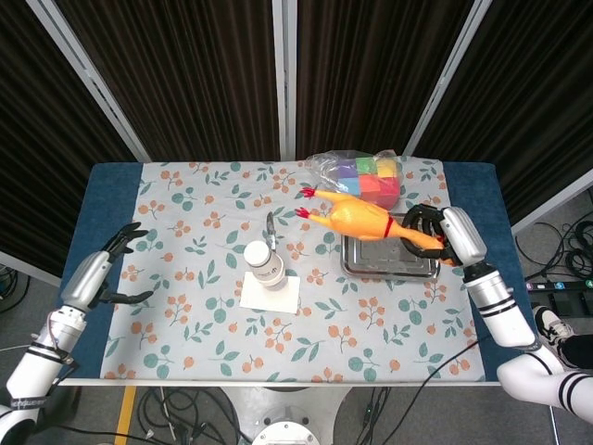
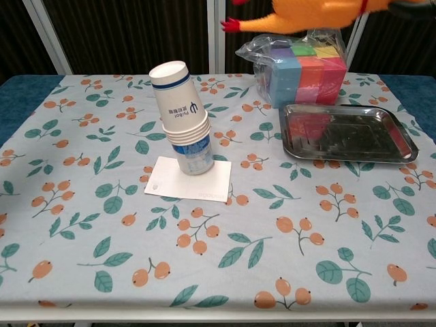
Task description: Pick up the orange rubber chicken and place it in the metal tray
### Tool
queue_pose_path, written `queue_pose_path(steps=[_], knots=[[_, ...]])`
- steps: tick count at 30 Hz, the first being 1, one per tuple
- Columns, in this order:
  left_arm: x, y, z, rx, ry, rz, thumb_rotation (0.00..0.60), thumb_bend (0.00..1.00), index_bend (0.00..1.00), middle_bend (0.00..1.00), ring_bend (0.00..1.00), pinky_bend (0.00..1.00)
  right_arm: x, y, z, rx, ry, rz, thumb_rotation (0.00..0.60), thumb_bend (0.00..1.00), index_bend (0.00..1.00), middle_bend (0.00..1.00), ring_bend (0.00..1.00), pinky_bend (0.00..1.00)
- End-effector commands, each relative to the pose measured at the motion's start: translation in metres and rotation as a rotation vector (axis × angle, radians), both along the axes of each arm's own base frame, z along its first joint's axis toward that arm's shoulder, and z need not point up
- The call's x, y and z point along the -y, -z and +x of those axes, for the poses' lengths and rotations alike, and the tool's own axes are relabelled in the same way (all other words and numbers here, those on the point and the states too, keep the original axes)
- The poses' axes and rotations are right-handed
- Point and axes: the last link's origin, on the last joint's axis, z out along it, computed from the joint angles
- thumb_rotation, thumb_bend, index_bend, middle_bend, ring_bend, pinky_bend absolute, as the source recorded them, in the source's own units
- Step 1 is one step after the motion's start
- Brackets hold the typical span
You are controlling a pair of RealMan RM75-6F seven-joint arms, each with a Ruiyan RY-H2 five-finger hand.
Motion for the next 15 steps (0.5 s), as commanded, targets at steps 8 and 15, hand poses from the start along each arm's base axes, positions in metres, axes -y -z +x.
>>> queue_pose_path(steps=[8, 15], knots=[[0.003, 0.006, -0.004, -0.081, -0.025, 0.027, 0.6, 0.14, 0.19, 0.14, 0.12, 0.27, -0.001, 0.063, -0.082, 0.007, 0.234, 0.172, 0.6, 0.39, 1.0, 0.76, 0.73, 0.92], [0.004, 0.006, -0.004, -0.07, -0.039, 0.006, 0.6, 0.14, 0.19, 0.14, 0.12, 0.26, 0.014, 0.082, -0.087, 0.04, 0.276, 0.173, 0.6, 0.36, 1.0, 0.76, 0.72, 0.91]])
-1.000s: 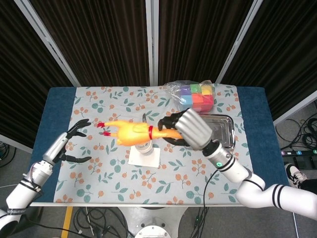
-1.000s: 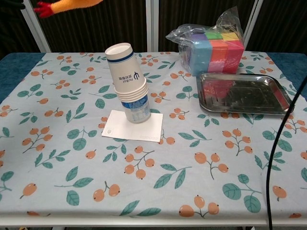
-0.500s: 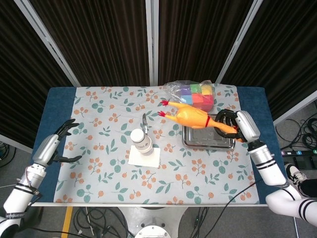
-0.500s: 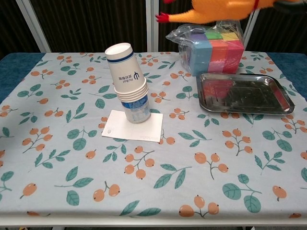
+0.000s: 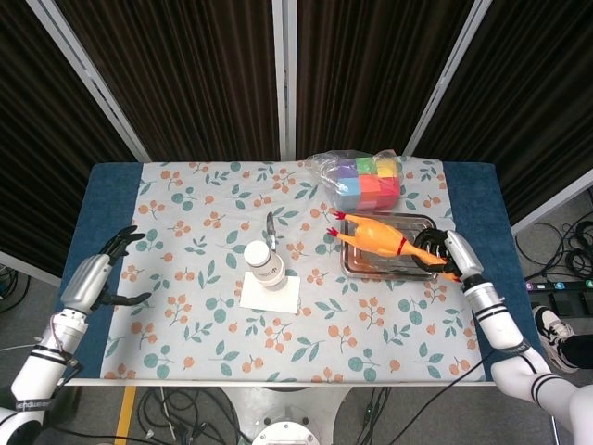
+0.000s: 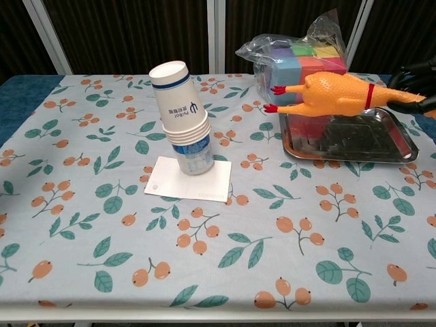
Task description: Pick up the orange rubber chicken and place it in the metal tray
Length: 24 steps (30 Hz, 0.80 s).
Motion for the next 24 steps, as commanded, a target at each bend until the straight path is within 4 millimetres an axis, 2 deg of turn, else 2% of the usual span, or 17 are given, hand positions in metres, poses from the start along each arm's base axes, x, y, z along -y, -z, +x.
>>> queue_pose_path(steps=[1, 7, 11, 14, 18, 20, 22, 24], knots=[[0.0, -0.001, 0.0, 0.006, -0.005, -0.002, 0.6, 0.14, 0.19, 0.14, 0.12, 0.26, 0.007, 0.014, -0.001, 0.028, 0.031, 0.013, 0.6, 0.36, 0.99, 0.76, 0.72, 0.91], [0.001, -0.001, 0.0, 0.014, -0.013, -0.005, 0.6, 0.14, 0.19, 0.14, 0.12, 0.27, 0.017, 0.029, 0.002, -0.006, 0.031, 0.028, 0.6, 0.29, 0.93, 0.76, 0.68, 0.87], [0.002, -0.001, -0.001, 0.021, -0.013, -0.013, 0.6, 0.14, 0.19, 0.14, 0.12, 0.27, 0.022, 0.035, 0.001, -0.032, 0.03, 0.044, 0.6, 0.17, 0.82, 0.69, 0.61, 0.75], [0.004, -0.002, -0.002, 0.023, -0.012, -0.015, 0.6, 0.14, 0.19, 0.14, 0.12, 0.27, 0.023, 0.036, -0.004, -0.043, 0.047, 0.059, 0.6, 0.09, 0.66, 0.57, 0.49, 0.64], [0.004, -0.004, -0.003, 0.026, -0.012, -0.009, 0.6, 0.14, 0.19, 0.14, 0.12, 0.27, 0.023, 0.034, -0.01, -0.068, 0.056, 0.079, 0.6, 0.0, 0.26, 0.33, 0.24, 0.39], [0.004, -0.005, -0.003, 0.03, -0.011, -0.004, 0.6, 0.14, 0.19, 0.14, 0.12, 0.26, 0.024, 0.033, -0.011, -0.078, 0.058, 0.082, 0.6, 0.0, 0.1, 0.26, 0.17, 0.3], [0.004, -0.005, -0.003, 0.031, -0.006, -0.001, 0.6, 0.14, 0.19, 0.14, 0.12, 0.26, 0.026, 0.032, -0.011, -0.084, 0.057, 0.076, 0.6, 0.0, 0.02, 0.21, 0.11, 0.25], [0.005, -0.005, -0.003, 0.03, -0.002, 0.005, 0.6, 0.14, 0.19, 0.14, 0.12, 0.27, 0.027, 0.03, -0.012, -0.095, 0.056, 0.075, 0.6, 0.0, 0.0, 0.16, 0.07, 0.21]])
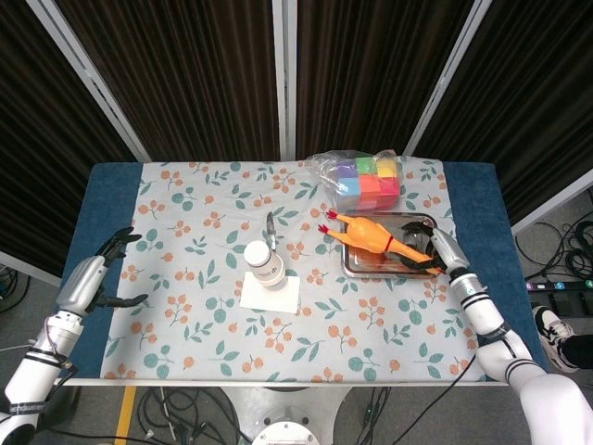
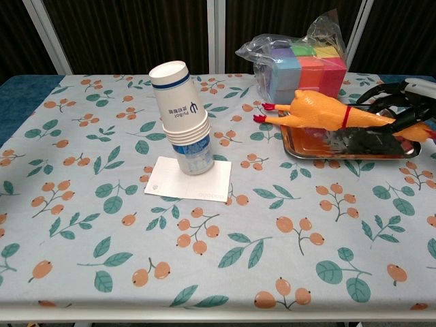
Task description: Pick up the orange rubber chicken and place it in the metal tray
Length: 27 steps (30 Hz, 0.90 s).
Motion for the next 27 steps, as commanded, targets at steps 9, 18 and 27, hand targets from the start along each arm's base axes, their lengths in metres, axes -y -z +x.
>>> queue_pose_path(steps=[9, 18, 27], knots=[[0.001, -0.005, -0.005, -0.01, -0.002, 0.026, 0.6, 0.14, 0.19, 0.14, 0.12, 0.27, -0.006, -0.027, -0.006, -0.075, -0.067, -0.02, 0.6, 0.0, 0.0, 0.0, 0.0, 0.07], [0.01, -0.021, -0.04, -0.3, -0.081, 0.134, 0.6, 0.14, 0.19, 0.14, 0.12, 0.27, -0.074, -0.114, -0.018, -0.403, -0.215, -0.273, 0.6, 0.1, 0.03, 0.23, 0.09, 0.15], [0.046, -0.018, -0.065, -0.53, -0.185, 0.248, 0.6, 0.15, 0.19, 0.14, 0.12, 0.26, -0.183, -0.15, -0.011, -0.435, -0.094, -0.321, 0.6, 0.12, 0.09, 0.24, 0.12, 0.2]])
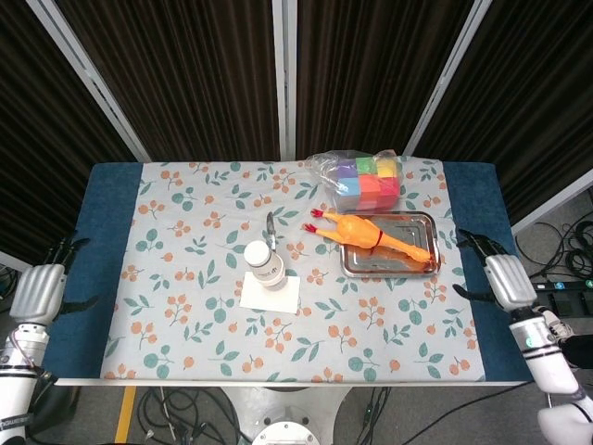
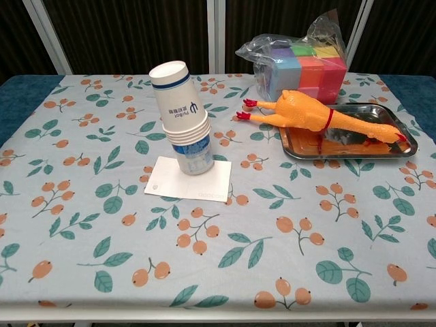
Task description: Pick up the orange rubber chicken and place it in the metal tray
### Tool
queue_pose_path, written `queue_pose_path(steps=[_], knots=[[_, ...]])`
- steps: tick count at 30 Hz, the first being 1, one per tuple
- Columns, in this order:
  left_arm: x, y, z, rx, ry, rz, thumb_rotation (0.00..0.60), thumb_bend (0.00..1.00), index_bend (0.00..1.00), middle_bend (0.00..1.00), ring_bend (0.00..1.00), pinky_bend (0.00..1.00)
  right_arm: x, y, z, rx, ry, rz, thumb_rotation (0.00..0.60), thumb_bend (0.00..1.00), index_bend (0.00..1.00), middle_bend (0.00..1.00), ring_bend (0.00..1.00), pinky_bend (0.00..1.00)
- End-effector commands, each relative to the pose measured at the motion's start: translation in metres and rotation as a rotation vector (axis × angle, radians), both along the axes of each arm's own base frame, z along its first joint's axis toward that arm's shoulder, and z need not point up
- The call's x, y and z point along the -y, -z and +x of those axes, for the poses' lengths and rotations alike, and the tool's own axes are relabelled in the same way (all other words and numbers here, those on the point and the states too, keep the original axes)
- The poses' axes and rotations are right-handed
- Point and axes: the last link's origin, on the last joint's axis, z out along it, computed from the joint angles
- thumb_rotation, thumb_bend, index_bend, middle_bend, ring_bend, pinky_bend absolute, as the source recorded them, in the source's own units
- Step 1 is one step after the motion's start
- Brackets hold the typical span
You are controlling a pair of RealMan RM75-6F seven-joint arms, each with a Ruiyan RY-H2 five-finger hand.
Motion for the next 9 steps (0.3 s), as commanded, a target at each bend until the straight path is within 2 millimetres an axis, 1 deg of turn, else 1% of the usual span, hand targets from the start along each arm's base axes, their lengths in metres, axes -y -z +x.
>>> queue_pose_path(steps=[1, 2, 5, 9], knots=[[0.023, 0.004, -0.012, -0.06, -0.061, 0.062, 0.6, 0.15, 0.19, 0.14, 0.12, 0.26, -0.073, -0.044, -0.005, -0.067, 0.087, -0.118, 0.6, 0.12, 0.09, 0.24, 0.11, 0.2], [0.029, 0.005, -0.012, -0.063, -0.065, 0.076, 0.6, 0.15, 0.19, 0.14, 0.12, 0.26, -0.083, -0.044, -0.005, -0.061, 0.097, -0.123, 0.6, 0.12, 0.09, 0.23, 0.11, 0.2], [0.043, 0.011, -0.011, -0.077, -0.072, 0.102, 0.6, 0.15, 0.19, 0.14, 0.12, 0.26, -0.101, -0.046, -0.006, -0.05, 0.114, -0.13, 0.6, 0.12, 0.09, 0.23, 0.11, 0.2], [0.06, 0.018, -0.008, -0.088, -0.085, 0.101, 0.6, 0.15, 0.19, 0.14, 0.12, 0.25, -0.115, -0.045, -0.008, -0.04, 0.128, -0.152, 0.6, 0.12, 0.09, 0.23, 0.11, 0.2]])
